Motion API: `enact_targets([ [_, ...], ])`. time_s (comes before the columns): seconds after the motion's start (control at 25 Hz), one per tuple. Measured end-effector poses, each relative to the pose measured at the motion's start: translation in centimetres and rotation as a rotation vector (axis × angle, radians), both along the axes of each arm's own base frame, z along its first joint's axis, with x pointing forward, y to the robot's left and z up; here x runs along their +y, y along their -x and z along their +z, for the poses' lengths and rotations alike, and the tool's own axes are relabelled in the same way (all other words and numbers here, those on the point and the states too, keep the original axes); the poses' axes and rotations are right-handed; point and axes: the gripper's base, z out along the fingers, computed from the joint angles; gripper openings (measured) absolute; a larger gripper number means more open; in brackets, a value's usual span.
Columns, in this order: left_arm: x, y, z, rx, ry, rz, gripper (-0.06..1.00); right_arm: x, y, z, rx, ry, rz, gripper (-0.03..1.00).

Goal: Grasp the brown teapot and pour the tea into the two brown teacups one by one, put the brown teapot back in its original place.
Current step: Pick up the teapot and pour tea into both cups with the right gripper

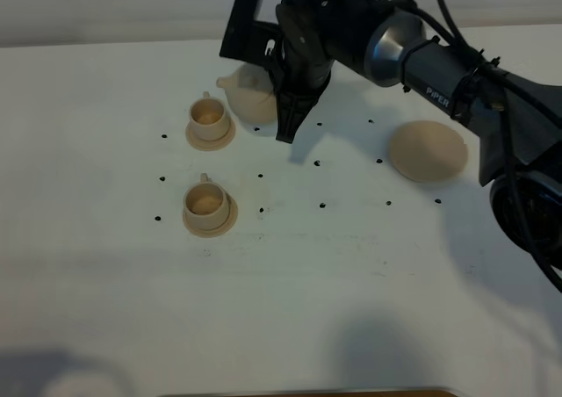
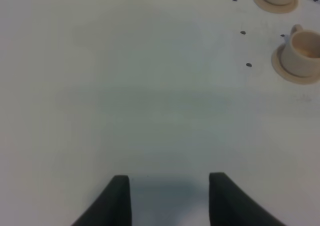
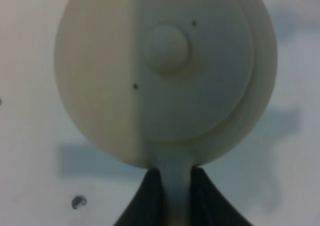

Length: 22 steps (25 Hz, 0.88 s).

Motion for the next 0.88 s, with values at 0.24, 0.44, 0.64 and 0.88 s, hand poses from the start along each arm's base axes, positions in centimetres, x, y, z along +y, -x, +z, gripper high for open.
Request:
enact_targets([
  [0.24, 0.00, 0.00, 0.00, 0.000, 0.000, 0.000, 0.43, 0.27, 0.12, -0.11, -0.022, 0.045, 0.019, 0.09],
  [0.44, 0.00, 0.00, 0.00, 0.000, 0.000, 0.000, 0.43, 0.39, 0.07, -0.47, -0.032, 0.070, 0.030, 0.09],
  [0.64, 0.00, 0.00, 0.00, 0.000, 0.000, 0.000, 0.43, 0.56, -0.11, -0.82, -0.043, 0.058, 0.030, 0.09],
  [0.88, 0.00, 0.00, 0.00, 0.000, 0.000, 0.000, 0.43, 0.60, -0.36, -0.69, -0.075, 0.058, 0.039, 0.09],
])
